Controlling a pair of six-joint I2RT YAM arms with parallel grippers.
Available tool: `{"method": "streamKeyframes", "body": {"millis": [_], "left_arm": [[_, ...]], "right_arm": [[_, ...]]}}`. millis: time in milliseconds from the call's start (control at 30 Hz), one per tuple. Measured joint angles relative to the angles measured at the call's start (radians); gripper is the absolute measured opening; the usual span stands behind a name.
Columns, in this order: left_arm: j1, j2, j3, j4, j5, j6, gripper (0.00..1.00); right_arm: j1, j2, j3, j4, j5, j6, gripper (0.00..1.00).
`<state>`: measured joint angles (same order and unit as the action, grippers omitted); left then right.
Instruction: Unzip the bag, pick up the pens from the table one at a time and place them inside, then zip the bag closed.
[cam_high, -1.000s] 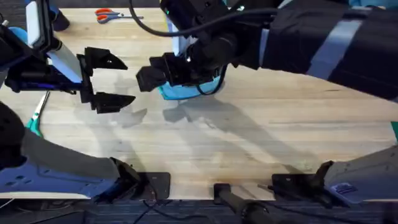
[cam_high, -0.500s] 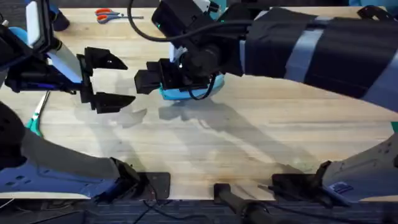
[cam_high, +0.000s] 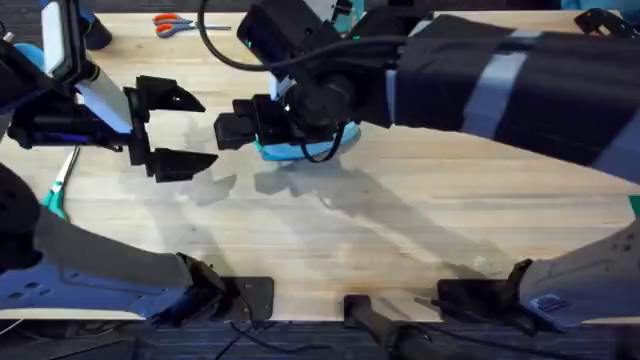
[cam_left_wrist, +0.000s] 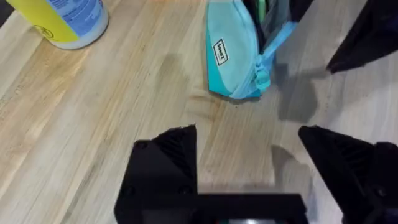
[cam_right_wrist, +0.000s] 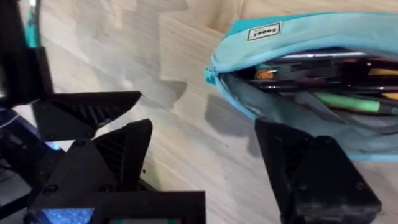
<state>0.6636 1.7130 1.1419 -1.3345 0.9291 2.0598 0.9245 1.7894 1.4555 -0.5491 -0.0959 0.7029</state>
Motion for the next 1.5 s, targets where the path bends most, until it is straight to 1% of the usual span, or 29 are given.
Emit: {"method": "streamKeyframes", "body": {"millis": [200, 367, 600, 967, 1333, 1500], "left_arm": [[0.0, 0.0, 0.0, 0.0, 0.0, 0.0, 0.994], [0.0, 0.0, 0.0, 0.0, 0.0, 0.0, 0.994], [0.0, 0.0, 0.0, 0.0, 0.0, 0.0, 0.994], [0.0, 0.0, 0.0, 0.0, 0.0, 0.0, 0.994], [0.0, 0.0, 0.0, 0.0, 0.0, 0.0, 0.993], [0.0, 0.0, 0.0, 0.0, 0.0, 0.0, 0.994]], "right_arm": [[0.004, -0.066, 0.0, -0.001, 0.0, 0.0, 0.997], [0.028, -0.099, 0.0, -0.006, 0.003, 0.0, 0.996], [0.056, -0.099, 0.0, -0.02, 0.003, 0.0, 0.998], [0.061, -0.087, 0.0, -0.065, 0.003, 0.016, 0.997], [0.064, -0.051, 0.0, -0.078, 0.003, 0.118, 0.997], [0.064, -0.003, 0.0, -0.028, 0.003, 0.147, 0.997]]}}
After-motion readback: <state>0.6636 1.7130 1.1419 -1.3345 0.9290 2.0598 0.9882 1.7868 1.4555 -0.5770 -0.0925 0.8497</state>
